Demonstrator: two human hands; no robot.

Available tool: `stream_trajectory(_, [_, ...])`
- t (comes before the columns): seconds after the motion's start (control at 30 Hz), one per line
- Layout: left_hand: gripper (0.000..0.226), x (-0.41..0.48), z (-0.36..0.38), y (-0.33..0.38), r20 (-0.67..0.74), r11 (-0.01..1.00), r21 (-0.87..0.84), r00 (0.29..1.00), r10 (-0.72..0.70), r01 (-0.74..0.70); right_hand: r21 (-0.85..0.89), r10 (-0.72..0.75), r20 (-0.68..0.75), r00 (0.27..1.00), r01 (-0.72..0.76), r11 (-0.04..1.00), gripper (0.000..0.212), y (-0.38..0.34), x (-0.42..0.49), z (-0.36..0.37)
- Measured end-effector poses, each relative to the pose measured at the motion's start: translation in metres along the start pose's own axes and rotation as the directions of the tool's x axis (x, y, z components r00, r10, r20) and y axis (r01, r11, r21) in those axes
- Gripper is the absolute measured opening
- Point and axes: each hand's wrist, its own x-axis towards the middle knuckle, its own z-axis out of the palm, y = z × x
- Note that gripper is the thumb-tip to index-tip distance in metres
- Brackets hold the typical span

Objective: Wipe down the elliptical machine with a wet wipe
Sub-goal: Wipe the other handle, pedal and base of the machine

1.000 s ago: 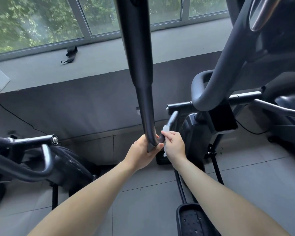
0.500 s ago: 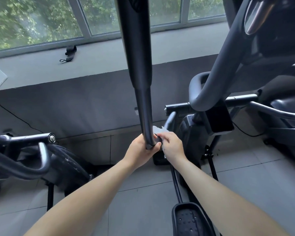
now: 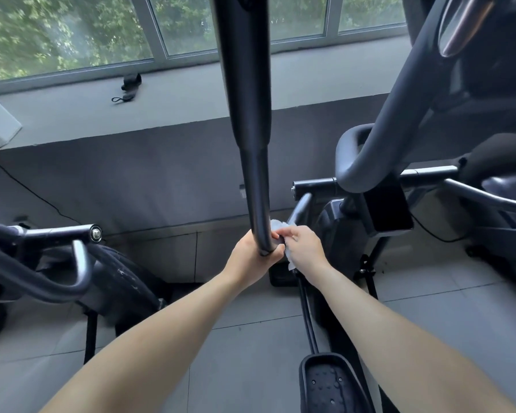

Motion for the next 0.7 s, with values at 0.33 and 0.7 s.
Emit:
stream_trajectory(0.33, [0.024,-0.009,-0.019,0.007,0.196,0.998,0.054,0.981,0.012,-0.023,0.348,0.126,0.099,0.987,-0.152,0.925,0.026,-0.023,-0.039,-0.007])
stream_trajectory(0.7, [0.039,-0.040,-0.052,0.008,0.025,0.984,-0.060,0.985,0.171,-0.169,0.603,0.146,-0.125,0.981,-0.042,0.797,0.008,-0.066,-0.085,0.018])
